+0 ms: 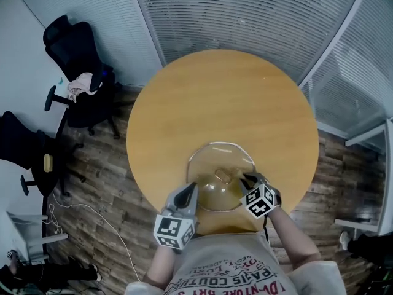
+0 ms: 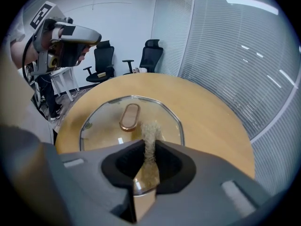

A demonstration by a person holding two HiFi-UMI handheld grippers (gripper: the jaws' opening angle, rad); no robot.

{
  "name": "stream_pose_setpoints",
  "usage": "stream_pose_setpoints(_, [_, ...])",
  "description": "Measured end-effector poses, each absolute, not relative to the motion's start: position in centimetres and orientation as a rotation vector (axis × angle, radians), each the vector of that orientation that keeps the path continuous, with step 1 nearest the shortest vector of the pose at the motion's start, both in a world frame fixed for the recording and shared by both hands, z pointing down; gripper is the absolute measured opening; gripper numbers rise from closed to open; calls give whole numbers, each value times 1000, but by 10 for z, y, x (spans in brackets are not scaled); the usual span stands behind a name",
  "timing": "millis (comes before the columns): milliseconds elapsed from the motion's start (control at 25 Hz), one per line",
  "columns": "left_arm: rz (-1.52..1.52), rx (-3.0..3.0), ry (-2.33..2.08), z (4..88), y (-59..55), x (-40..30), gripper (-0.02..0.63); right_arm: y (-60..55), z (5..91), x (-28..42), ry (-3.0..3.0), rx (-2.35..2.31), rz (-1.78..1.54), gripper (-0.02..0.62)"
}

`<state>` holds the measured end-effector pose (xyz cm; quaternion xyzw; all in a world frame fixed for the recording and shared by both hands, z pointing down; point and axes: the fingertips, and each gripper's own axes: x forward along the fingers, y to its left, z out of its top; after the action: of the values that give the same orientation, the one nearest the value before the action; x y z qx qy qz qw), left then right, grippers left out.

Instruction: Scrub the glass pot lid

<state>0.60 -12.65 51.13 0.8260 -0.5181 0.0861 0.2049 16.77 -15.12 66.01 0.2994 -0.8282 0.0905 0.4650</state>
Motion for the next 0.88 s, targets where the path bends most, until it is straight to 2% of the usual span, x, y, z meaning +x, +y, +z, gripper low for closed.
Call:
stream_pose_setpoints(520, [251,2102,-1653,531,-133,8,8,-245,679,123,-2142,335,-184,64])
stream_pose_setpoints(880, [256,2009,-1743,541,-120,0,8,-251,698,105,-2180,151,-290,64])
